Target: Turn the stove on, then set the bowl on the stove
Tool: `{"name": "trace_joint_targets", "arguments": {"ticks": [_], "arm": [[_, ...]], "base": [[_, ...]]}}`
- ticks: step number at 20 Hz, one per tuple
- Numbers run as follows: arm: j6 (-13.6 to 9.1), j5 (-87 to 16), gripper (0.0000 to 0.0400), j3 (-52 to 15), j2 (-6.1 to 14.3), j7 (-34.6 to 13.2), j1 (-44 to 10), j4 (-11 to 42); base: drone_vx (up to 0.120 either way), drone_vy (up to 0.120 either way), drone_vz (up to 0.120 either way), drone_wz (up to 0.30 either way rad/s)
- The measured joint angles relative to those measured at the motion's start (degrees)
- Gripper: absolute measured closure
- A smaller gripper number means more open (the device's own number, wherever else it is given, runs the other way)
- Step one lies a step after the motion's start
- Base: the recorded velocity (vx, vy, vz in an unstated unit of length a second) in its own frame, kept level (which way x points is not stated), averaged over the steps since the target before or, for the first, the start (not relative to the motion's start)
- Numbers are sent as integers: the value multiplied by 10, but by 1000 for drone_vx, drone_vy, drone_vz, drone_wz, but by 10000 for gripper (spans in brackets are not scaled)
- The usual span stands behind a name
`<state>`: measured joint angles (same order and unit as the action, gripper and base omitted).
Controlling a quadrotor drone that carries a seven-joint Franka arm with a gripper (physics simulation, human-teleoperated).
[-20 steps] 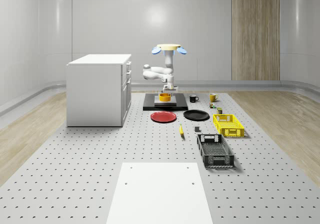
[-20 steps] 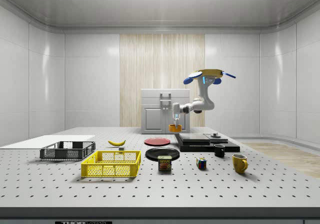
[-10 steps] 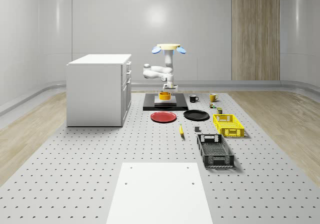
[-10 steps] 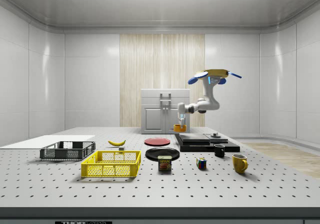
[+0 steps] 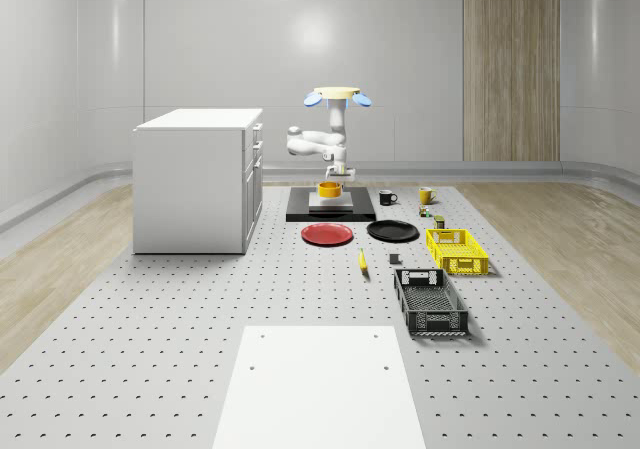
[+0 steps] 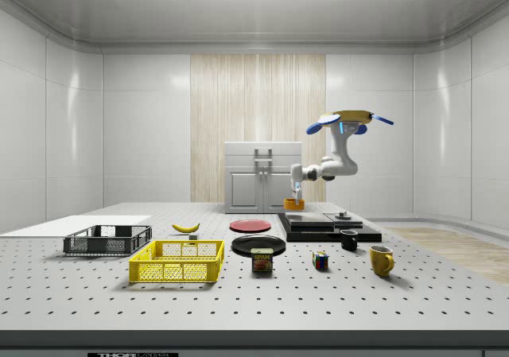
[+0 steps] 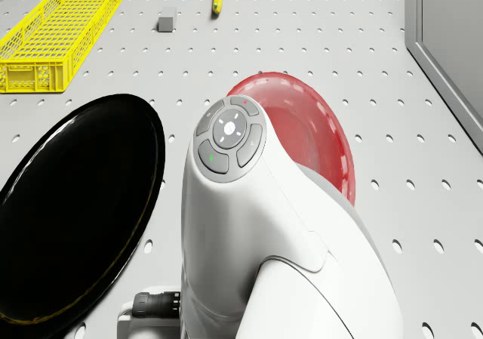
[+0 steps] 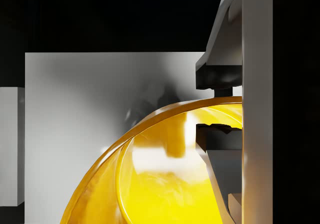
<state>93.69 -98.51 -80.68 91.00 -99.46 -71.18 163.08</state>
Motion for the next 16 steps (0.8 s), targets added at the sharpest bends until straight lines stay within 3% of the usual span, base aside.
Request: {"name": "trace_joint_targets", "arguments": {"ticks": [8, 16], "arm": [[0, 0, 300, 0, 0, 0, 0, 0], [14, -39, 300, 41, 1, -1, -6, -7]], "base": [[-120, 0, 0, 0], [-5, 0, 0, 0]]}}
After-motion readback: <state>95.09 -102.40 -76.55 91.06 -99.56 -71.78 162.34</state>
